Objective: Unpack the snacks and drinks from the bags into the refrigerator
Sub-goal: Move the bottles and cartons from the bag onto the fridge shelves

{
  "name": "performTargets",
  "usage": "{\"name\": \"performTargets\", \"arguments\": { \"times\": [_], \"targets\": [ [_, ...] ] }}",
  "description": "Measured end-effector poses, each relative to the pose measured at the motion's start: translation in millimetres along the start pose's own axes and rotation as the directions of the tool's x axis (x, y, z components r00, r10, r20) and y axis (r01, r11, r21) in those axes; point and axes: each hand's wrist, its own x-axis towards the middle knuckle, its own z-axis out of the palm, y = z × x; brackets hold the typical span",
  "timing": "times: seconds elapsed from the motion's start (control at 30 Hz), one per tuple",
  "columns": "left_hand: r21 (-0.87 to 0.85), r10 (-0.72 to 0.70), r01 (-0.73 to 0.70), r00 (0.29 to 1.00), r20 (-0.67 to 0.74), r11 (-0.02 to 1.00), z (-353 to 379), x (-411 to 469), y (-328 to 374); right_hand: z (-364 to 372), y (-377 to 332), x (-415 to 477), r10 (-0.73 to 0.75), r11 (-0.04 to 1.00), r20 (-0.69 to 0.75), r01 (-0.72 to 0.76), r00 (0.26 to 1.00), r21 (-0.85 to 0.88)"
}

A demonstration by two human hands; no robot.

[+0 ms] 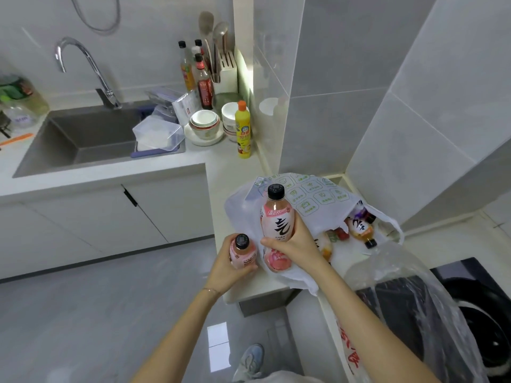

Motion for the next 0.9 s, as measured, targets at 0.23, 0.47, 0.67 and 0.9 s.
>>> {"name": "performTargets", "arguments": {
  "times": [0.23, 0.47, 0.67, 0.9],
  "targets": [
    [-0.012, -0.034, 0.033, 0.998, -0.058, 0.999, 0, 6, -6, 4, 4, 0, 0.017, 1.0, -0.021, -0.017, 1.0, -0.007],
    [-0.073, 0.053, -0.059, 0.995, -0.08, 0.996, -21, 2, 33, 1, -6, 0, -0.043, 0.998, -0.067, 0.039, 0.997, -0.059],
    [-0.169, 0.144, -0.167, 0.979, -0.143, 0.971, -38, -21, 85, 1, -15, -15, -0.117, 0.992, -0.052, 0.114, 0.992, -0.055],
    [-0.206, 0.122, -0.197, 0.936, -0.329, 0.959, -49, -107, 102, 12, -32, -52, -0.234, 0.972, 0.119, 0.235, 0.965, -0.001]
  ]
}}
